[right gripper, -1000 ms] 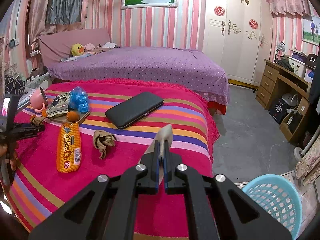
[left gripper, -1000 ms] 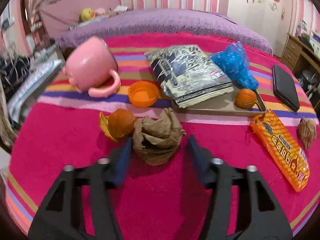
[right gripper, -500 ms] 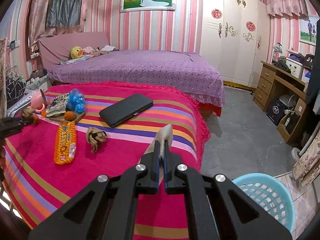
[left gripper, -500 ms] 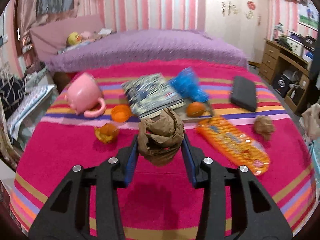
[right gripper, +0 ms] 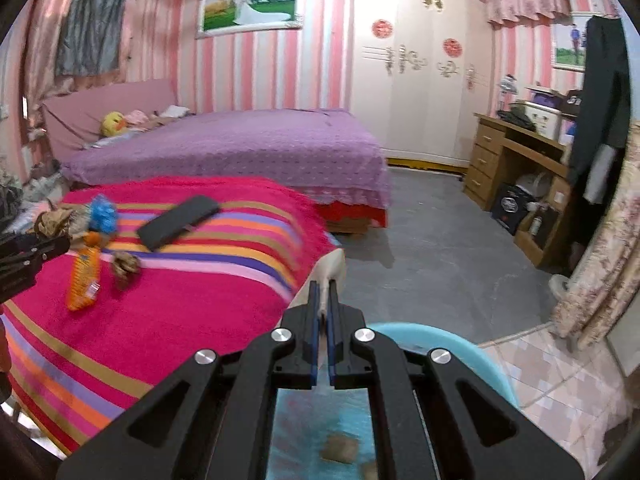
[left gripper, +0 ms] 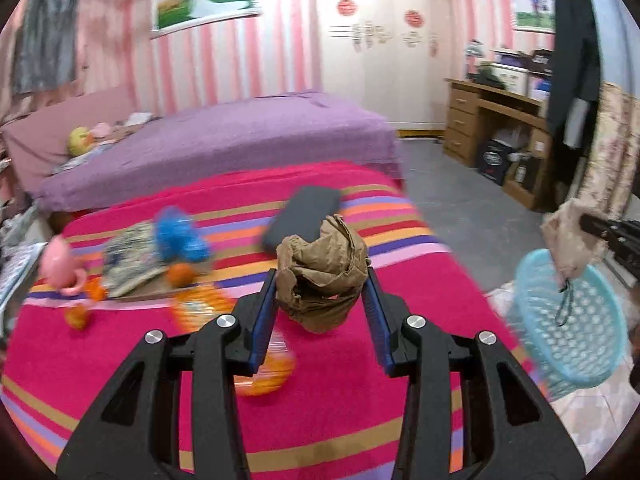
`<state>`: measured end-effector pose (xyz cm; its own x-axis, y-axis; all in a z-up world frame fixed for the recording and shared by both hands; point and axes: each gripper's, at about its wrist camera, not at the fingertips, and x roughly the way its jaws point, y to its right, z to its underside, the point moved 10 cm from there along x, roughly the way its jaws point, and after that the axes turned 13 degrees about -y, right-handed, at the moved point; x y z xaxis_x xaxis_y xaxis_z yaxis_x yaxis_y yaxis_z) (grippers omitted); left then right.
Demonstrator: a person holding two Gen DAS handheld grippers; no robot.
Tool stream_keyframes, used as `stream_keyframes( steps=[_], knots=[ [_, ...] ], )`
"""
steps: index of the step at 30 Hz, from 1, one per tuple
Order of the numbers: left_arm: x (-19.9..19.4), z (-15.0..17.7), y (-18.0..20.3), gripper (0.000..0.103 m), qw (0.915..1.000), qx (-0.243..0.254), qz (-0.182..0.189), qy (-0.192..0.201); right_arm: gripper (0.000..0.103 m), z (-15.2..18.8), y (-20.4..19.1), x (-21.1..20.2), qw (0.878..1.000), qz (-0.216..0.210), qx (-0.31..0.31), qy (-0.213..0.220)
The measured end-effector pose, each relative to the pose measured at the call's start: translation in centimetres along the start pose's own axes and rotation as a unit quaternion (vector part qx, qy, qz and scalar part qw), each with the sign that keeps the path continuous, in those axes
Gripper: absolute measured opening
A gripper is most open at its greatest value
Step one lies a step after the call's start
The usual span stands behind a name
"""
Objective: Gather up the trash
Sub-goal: 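Carry both items to the blue basket and release them inside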
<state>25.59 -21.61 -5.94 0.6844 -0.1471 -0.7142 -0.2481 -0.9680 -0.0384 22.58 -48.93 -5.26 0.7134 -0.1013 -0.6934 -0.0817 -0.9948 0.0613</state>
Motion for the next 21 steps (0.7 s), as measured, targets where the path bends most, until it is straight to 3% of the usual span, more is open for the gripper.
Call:
stream_keyframes(
  steps=[11,21],
  knots=[
    [3.2,1.7,16.7,0.040,0.9929,0.095,0.067,-0.022,0.003,4.8,10.4,0.1,0.997,0.052,0.055,-0.027],
    [5.1,1.8,24.6,0.044,0.9857,0.113,0.114,-0.051,0.003,5.4,13.0,0.0,0.994,0.073,0.081,-0.026]
  ],
)
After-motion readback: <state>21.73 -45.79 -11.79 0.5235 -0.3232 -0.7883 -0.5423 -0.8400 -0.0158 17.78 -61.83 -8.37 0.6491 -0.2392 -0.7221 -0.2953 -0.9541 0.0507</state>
